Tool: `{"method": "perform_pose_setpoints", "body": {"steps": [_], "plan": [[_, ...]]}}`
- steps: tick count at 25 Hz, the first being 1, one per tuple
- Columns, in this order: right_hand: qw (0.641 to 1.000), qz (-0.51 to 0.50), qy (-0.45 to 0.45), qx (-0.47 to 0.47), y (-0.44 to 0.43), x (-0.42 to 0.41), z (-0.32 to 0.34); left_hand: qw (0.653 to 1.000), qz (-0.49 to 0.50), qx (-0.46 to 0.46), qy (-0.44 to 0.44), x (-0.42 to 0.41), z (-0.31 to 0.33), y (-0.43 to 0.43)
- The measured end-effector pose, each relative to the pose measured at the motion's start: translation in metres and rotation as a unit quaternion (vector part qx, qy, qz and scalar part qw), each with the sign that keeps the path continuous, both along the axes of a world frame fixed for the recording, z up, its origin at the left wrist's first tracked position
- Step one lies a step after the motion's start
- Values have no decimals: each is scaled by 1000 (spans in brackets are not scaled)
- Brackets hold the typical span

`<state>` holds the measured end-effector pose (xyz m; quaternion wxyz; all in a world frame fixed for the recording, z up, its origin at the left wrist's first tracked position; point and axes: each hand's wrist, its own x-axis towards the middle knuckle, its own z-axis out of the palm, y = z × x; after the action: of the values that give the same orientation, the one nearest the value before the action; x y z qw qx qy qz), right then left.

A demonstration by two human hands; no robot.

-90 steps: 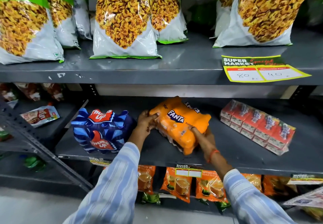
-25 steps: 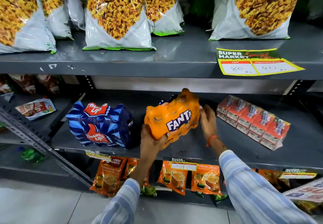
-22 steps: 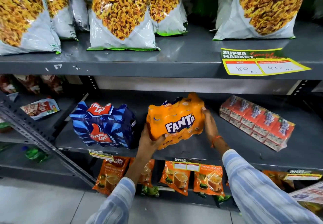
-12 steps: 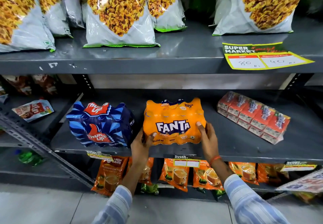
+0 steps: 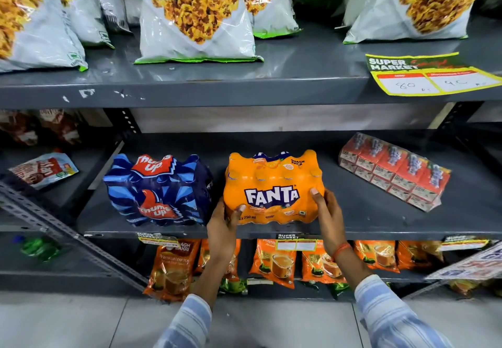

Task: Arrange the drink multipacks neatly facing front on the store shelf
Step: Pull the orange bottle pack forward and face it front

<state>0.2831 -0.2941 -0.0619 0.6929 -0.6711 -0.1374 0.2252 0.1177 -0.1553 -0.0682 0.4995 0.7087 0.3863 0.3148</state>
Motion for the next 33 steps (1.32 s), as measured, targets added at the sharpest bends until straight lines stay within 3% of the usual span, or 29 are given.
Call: {"method": "perform_pose_setpoints", "body": {"steps": [14,20,25,29,33], "plan": [[1000,19,7,0,-2,-13,4,999,14,23,47,-5,-1,2],[996,79,-18,-20,-7,-9,6,985,148,55,68,0,14,-19],[992,108,-47,-48,-20,7,10,962,170,193,91,30,41,-64],[975,42,-197,-97,-43,38,23,941,170,278,87,70,60,-98],[942,-139,-264,-152,-96,109,23,933,111,342,27,133,72,-143]]}}
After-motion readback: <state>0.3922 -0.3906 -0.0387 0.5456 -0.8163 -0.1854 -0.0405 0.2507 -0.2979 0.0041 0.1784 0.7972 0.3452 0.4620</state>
